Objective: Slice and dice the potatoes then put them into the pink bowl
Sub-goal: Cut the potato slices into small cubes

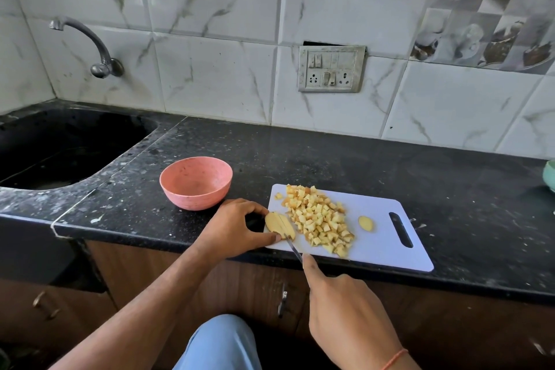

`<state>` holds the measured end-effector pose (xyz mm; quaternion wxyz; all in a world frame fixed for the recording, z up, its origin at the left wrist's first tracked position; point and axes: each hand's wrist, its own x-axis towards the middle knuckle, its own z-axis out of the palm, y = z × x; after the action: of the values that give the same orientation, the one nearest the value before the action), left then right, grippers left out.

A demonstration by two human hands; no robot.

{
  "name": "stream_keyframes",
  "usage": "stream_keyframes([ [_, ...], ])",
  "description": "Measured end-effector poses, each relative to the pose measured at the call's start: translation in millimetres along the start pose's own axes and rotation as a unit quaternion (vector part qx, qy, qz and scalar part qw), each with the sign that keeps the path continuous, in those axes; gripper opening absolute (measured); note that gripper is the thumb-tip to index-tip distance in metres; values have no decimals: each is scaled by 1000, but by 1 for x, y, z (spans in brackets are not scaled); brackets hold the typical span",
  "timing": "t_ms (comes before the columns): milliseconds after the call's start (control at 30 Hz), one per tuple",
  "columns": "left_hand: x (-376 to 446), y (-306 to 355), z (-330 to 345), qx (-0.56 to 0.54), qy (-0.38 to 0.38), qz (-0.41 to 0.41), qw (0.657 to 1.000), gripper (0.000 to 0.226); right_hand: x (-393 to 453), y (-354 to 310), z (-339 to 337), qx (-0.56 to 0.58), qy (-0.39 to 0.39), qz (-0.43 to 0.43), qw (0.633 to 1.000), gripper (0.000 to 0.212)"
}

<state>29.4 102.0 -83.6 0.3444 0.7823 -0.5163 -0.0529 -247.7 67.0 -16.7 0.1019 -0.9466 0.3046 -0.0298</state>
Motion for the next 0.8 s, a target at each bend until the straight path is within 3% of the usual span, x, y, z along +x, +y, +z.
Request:
stream_keyframes([
  [233, 0, 2, 0, -5, 4, -7, 1000, 65, -11, 7, -5, 8, -7, 26, 1000, 68],
  [367, -2, 2, -5, -9, -13, -6, 1000, 64, -10, 6, -6, 30, 40, 5, 999, 59],
  [533, -1, 1, -6, -28, -9, -10, 1000, 47, 9, -2, 2, 13, 100, -14, 995, 56],
  [800, 1, -3, -4, -39, -11, -23, 999, 49, 49, -13, 16, -20, 103, -32, 994, 58],
])
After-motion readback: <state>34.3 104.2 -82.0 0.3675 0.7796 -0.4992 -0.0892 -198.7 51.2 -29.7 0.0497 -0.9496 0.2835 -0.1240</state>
